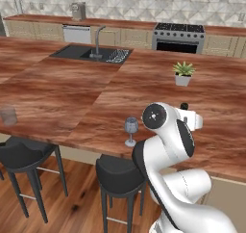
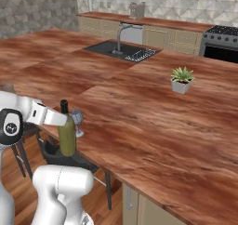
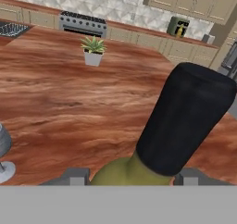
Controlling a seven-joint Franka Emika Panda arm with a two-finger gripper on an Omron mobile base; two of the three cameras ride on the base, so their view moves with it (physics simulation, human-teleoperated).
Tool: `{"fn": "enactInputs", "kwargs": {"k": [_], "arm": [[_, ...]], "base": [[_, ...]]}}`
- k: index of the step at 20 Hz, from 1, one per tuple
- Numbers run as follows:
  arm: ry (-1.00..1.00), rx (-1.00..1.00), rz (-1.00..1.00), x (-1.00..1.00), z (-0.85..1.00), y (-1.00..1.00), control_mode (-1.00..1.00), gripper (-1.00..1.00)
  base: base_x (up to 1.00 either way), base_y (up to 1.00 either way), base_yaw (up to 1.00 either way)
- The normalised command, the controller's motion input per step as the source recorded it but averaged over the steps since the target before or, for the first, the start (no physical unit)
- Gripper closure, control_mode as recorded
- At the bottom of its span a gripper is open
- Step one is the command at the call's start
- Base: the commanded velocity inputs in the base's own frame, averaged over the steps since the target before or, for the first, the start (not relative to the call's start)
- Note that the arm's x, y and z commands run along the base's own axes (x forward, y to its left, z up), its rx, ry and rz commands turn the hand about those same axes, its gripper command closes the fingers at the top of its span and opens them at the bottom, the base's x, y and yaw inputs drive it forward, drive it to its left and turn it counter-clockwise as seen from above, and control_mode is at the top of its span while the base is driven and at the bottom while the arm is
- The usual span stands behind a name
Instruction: There is a wine glass and glass cup on the dining counter. Place the wine bottle next to the wine glass and the juice bottle next to the glass cup.
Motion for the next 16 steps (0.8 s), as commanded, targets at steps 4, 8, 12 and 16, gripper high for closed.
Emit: {"fn": "enactInputs", "kwargs": {"k": [4,8,12,16], "arm": [[0.0,0.0,0.0,0.0,0.0,0.0,1.0,1.0],[0.0,0.0,0.0,0.0,0.0,0.0,1.0,1.0],[0.0,0.0,0.0,0.0,0.0,0.0,1.0,1.0],[0.0,0.0,0.0,0.0,0.0,0.0,1.0,1.0]], "base": [[0.03,0.0,0.0],[0.0,0.0,0.0],[0.0,0.0,0.0],[0.0,0.0,0.04]]}}
